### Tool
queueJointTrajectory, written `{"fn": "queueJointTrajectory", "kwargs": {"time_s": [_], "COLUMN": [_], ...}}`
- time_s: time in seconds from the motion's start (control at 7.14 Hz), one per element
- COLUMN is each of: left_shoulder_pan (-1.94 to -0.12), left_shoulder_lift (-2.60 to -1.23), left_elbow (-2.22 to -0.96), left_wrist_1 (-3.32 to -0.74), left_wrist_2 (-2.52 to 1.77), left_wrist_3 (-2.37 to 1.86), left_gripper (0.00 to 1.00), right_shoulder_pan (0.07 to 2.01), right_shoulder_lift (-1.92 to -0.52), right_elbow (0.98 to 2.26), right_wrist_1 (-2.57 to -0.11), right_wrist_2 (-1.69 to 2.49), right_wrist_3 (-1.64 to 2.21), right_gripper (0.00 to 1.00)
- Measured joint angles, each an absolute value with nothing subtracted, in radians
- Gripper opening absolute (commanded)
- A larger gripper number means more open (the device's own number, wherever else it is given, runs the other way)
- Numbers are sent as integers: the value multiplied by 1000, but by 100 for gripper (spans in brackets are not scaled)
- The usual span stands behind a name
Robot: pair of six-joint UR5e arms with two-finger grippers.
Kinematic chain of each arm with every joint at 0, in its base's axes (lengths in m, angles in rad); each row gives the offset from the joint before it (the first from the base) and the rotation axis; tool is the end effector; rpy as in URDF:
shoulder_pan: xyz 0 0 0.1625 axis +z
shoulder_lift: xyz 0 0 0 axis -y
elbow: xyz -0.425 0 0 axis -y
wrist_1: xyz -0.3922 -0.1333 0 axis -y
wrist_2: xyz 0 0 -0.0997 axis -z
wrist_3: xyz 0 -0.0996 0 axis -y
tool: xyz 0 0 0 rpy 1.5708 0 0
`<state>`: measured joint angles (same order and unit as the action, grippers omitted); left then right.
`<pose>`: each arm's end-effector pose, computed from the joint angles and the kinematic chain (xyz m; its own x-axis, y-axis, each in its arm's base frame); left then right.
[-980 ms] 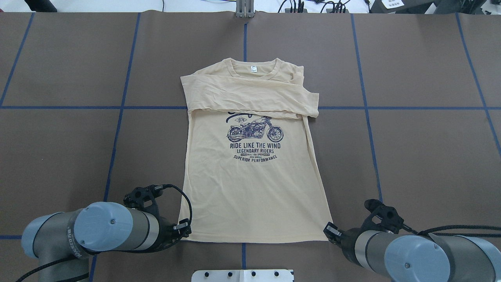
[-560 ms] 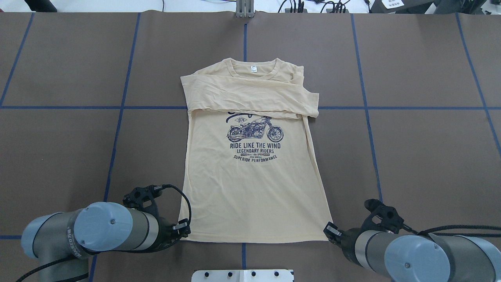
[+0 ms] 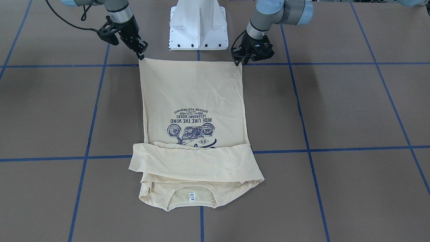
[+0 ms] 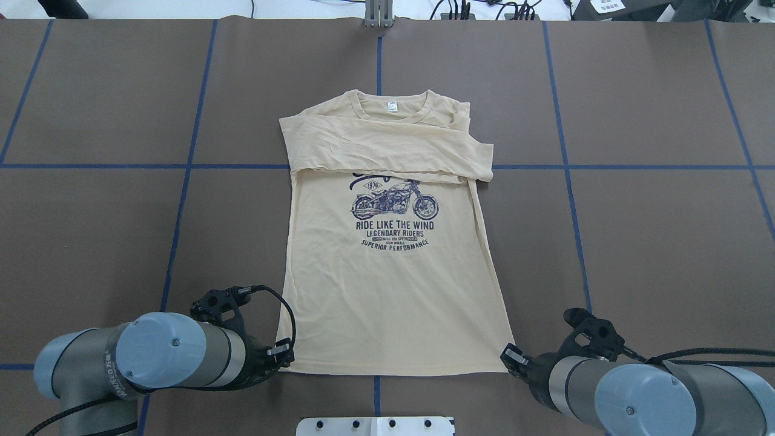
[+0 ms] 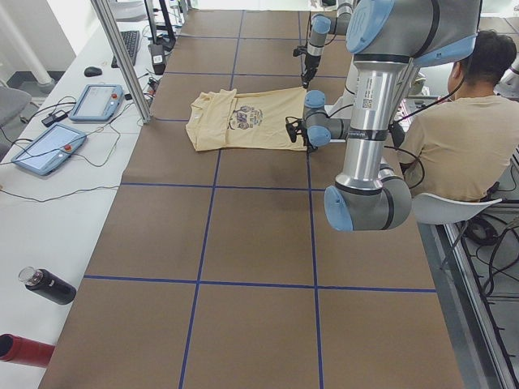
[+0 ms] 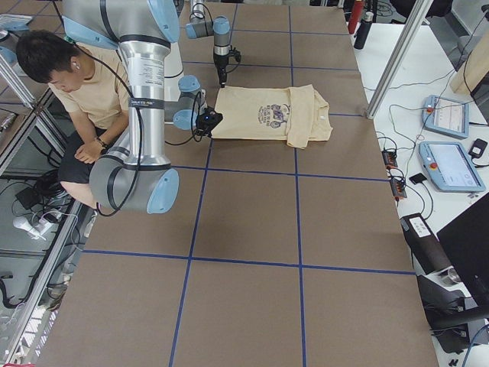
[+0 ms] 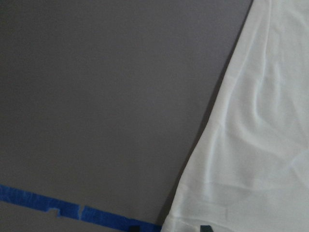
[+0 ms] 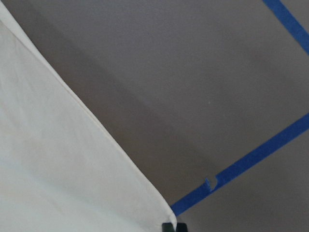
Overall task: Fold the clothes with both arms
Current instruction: 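Lift the hem with both grippers and carry it toward the collar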
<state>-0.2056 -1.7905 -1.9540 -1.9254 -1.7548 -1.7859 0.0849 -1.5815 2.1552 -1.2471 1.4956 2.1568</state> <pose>0.5180 -0.2256 0.3297 0.5389 -0.3267 -0.7764 0.1733 0.9450 -0.2774 -0.4511 -0.1797 0.3586 0.4386 0.5908 0.6772 -0.4629 0.7944 -0.3933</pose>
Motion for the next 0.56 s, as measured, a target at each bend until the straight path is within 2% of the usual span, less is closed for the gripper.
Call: {"fn": "queueJointTrajectory", "kwargs": {"time_s": [0.14, 0.56], "left_shoulder_pan": [-206, -206], "left_shoulder_lift": [-1790, -1793], "left_elbow": [-1953, -1962], "left_wrist_1": [-1926, -1915], "left_wrist_2": [-1755, -1761], "left_wrist_3": [-1787, -1787], "left_gripper": [0, 0], "right_shoulder_pan": [85, 85], "right_shoulder_lift": [-1581, -1579], "right_elbow": [2155, 2157], "right_wrist_1": [-1247, -1247], "right_wrist_2": [1496, 1496], "right_wrist_3": [2157, 2157], "right_gripper": [0, 0]}}
